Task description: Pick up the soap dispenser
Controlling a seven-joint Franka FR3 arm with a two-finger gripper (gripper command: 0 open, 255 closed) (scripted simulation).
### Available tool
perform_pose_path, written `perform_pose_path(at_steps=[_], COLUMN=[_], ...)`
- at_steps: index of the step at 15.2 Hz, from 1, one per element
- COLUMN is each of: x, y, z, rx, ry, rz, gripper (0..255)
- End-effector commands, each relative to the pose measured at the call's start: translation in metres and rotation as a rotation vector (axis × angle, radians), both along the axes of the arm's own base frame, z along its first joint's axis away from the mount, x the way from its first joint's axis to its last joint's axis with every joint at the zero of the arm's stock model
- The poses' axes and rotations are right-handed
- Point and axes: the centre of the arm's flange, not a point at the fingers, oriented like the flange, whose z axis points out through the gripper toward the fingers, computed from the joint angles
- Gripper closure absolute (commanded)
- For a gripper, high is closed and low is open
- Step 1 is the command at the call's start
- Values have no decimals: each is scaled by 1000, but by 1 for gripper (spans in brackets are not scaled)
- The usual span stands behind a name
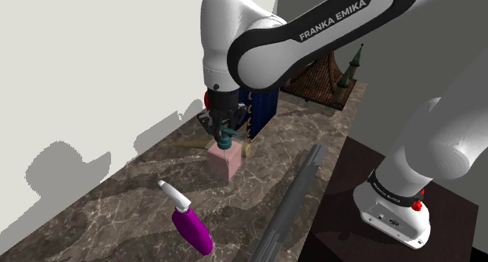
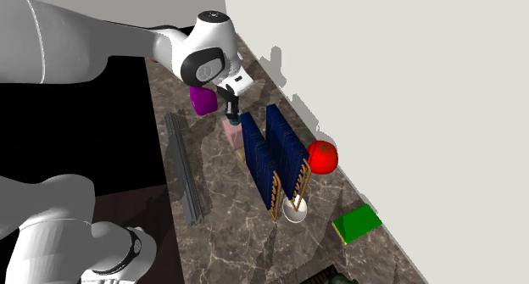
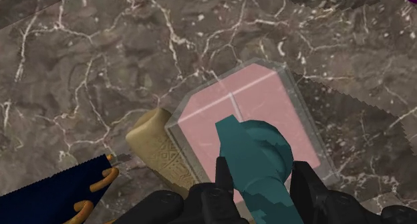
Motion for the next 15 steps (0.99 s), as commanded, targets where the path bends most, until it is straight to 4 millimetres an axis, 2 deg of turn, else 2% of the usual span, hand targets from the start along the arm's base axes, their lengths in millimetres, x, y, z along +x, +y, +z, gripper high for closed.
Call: perform_pose_path(at_steps=[1, 2, 15], x=[0, 1, 1], y=[0, -1, -1], z=[-1, -3, 66], rx=[-2, -2, -2], ry=[3, 3, 3], rz=[-1, -1, -1], gripper=[255, 255, 255])
